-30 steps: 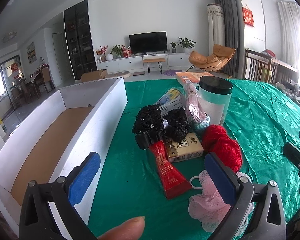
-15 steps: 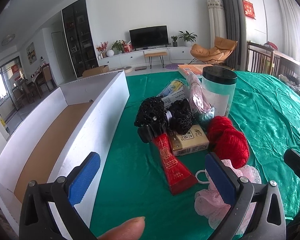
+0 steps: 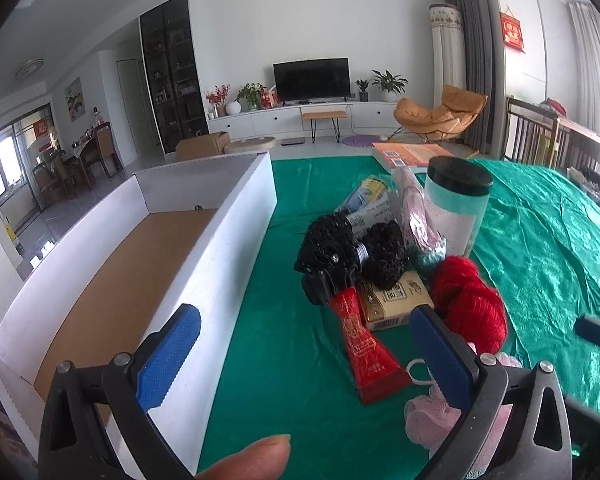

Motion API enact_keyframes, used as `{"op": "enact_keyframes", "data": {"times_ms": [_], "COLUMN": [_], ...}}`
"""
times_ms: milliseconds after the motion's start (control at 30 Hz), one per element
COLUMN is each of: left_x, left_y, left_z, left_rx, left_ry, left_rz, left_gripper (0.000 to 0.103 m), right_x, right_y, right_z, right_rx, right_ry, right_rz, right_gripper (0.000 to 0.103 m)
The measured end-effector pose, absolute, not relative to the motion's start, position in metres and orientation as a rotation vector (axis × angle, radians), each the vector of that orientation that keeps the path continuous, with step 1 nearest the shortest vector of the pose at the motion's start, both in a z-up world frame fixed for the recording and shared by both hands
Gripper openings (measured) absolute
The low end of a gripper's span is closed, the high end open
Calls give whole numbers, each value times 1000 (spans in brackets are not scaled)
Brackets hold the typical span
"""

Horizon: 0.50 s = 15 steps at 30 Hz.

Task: Organize soft objects
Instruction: 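Close the right gripper on the pink mesh bath puff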

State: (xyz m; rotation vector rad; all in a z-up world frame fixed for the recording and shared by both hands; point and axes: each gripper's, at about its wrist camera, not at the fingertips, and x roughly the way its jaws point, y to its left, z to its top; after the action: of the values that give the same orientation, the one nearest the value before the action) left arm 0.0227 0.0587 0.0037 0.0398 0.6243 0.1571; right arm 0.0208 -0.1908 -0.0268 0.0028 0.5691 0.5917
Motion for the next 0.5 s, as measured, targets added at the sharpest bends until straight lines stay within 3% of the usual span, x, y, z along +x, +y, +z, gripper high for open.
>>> {"op": "enact_keyframes", "data": {"times_ms": [500], "left_x": [25], "left_y": [65], "left_z": [17], "left_rx": [33], "left_ry": [601], "left_rz": [185], "left_gripper": [103], "right_x": [30], "right_y": [-116], "right_z": [-64], "right_rx": [-205], "right_ry": [749], "right_rz": [670], "right_gripper": [91]}}
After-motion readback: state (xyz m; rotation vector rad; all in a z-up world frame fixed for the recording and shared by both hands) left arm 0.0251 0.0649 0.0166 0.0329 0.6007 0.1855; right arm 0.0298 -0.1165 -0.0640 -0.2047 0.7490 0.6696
